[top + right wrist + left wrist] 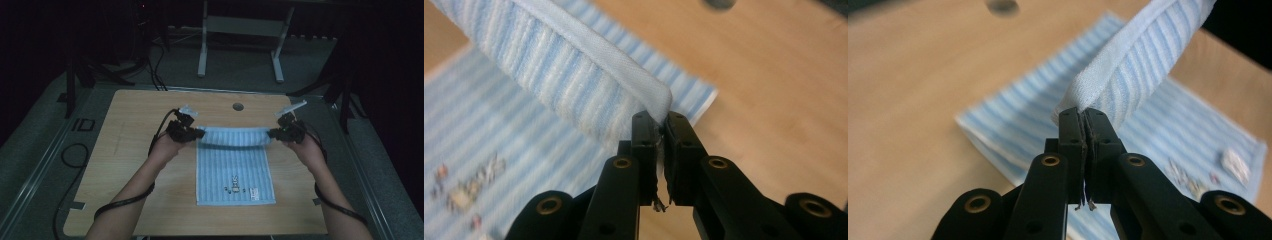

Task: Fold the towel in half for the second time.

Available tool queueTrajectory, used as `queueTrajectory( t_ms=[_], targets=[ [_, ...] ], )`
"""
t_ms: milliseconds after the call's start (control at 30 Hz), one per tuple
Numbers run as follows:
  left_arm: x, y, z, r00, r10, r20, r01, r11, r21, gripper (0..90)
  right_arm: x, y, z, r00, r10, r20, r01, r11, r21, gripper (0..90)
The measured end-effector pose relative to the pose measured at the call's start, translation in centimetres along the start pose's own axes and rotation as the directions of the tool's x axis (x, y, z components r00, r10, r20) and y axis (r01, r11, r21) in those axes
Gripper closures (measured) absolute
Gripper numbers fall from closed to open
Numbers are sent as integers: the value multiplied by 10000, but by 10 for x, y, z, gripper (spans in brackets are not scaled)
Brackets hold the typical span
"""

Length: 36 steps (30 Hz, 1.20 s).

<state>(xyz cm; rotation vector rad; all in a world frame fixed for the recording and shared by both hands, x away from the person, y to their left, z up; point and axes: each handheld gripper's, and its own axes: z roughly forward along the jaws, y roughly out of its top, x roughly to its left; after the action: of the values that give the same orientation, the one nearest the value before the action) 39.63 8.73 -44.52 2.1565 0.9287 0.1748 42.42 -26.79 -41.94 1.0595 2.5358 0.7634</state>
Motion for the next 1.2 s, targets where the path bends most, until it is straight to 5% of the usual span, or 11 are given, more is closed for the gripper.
queueTrajectory(
  t_ms=[233,367,633,867,1033,1067,1133,1200],
  targets=[
    [-16,-44,18,9961,-246,851,205,9986,493,866,22,-50,7,9982,38,-603,-26,9998,200,838],
    [-23,-56,18,9953,-209,948,144,9975,694,866,31,-65,6,9963,92,-850,-80,9999,145,838],
    [-27,-71,20,9938,-415,1030,311,9945,999,866,37,-78,8,9932,158,-1150,-143,9998,138,838],
    [-26,-61,16,9949,-541,847,470,9954,838,866,35,-77,13,9935,199,-1125,-174,9996,227,838],
    [-32,-54,3,9968,-287,748,249,9984,509,866,35,-74,-7,9945,161,-1030,-201,9991,-385,838],
    [-46,-56,-13,9968,98,798,-107,9999,116,866,40,-78,-23,9952,126,-968,-206,9964,-821,838],
    [-56,-65,-18,9926,236,1195,-264,9994,219,861,47,-87,-36,9948,36,-1016,-154,9931,-1160,835],
    [-67,-80,-19,9813,473,1866,-588,9967,566,821,58,-104,-41,9911,40,-1331,-193,9933,-1140,766]
  ],
)
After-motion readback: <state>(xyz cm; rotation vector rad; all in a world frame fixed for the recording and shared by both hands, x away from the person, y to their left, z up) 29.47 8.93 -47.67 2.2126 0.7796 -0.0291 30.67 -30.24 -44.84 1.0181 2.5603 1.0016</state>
